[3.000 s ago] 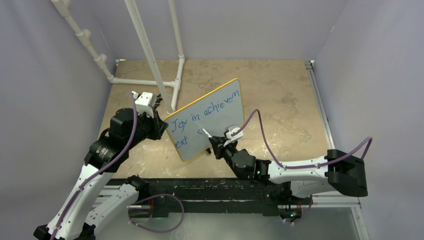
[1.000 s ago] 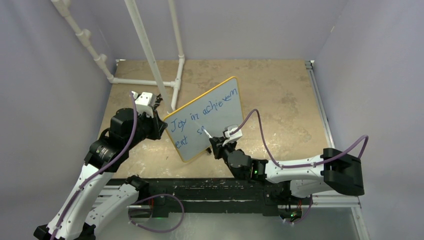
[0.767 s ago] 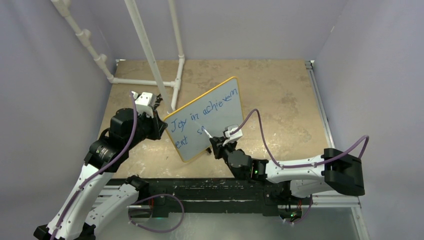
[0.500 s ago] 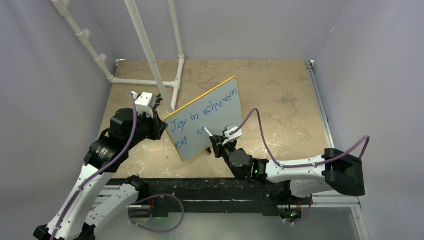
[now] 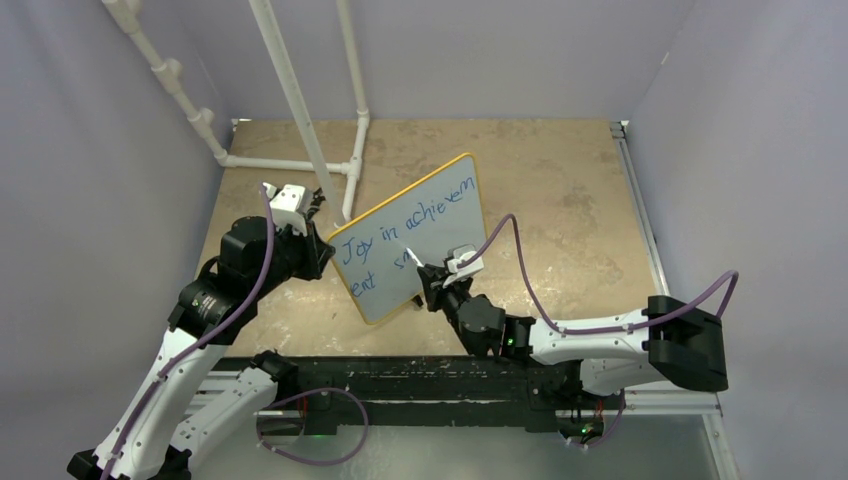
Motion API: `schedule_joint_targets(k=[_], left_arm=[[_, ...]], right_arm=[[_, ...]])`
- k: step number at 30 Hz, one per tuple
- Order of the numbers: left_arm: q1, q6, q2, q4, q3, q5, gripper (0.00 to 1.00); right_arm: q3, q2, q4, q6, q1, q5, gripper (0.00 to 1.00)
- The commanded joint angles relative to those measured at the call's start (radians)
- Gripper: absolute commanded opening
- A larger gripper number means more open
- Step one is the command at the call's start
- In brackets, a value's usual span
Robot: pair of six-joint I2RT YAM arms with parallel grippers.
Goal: Write a sentence on the whiteboard
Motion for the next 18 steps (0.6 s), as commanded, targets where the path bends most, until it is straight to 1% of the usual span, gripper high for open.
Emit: schedule_joint_targets(k=[1, 9, 18], left_arm=[[0.002, -0.015, 0.0, 0.003, 0.028, 0.002, 0.0], [0.002, -0.015, -0.001, 0.004, 0.03, 0.002, 0.0], [0.002, -0.017, 0.001, 0.007, 0.029, 0.002, 0.0]], right_arm=[[0.021, 0.001, -0.016, 0.023, -0.018, 0.037, 0.0], [-0.011, -0.003, -0.092, 0.127, -0.018, 0.034, 0.0], [-0.025, -0.008, -0.13, 0.177, -0.017, 0.032, 0.0]])
